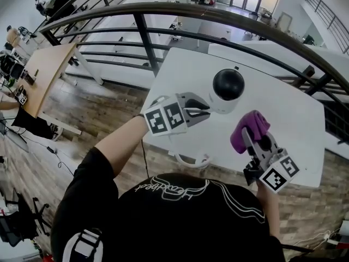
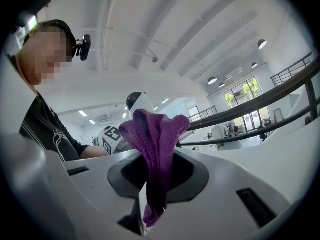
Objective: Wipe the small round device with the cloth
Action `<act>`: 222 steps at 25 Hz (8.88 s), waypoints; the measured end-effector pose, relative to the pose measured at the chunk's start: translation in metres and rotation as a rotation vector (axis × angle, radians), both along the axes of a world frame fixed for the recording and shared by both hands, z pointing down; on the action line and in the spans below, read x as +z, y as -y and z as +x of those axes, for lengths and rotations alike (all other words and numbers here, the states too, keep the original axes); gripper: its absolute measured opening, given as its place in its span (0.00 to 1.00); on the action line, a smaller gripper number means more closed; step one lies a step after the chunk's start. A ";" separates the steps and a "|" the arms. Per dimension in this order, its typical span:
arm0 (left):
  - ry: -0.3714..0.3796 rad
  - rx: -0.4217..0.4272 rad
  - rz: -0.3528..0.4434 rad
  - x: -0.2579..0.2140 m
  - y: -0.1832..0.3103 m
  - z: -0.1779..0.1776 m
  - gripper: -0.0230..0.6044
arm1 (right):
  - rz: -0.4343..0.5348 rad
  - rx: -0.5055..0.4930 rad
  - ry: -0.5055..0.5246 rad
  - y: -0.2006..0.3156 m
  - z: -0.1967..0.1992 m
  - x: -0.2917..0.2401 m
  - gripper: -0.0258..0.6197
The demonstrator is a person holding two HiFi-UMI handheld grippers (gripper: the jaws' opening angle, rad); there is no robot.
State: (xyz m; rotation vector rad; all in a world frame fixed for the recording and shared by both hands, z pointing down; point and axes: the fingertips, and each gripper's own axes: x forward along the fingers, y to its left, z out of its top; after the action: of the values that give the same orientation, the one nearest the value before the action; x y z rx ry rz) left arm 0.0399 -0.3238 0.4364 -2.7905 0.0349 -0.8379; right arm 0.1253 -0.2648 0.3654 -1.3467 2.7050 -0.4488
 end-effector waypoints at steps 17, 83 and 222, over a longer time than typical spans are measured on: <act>-0.021 -0.021 -0.009 0.000 0.004 0.001 0.13 | 0.352 -0.136 -0.135 0.066 -0.003 -0.088 0.13; -0.027 -0.034 -0.080 0.008 0.006 0.003 0.13 | 0.605 -0.409 -0.318 0.028 -0.033 -0.067 0.13; -0.048 0.580 -0.417 0.000 0.002 -0.017 0.15 | 0.390 0.854 -0.848 -0.026 -0.127 -0.103 0.13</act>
State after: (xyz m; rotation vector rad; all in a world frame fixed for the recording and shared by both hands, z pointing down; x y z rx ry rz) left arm 0.0231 -0.3254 0.4366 -2.9173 -0.9920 -0.6793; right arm -0.0013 -0.2390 0.2619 -2.6950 2.0665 0.8339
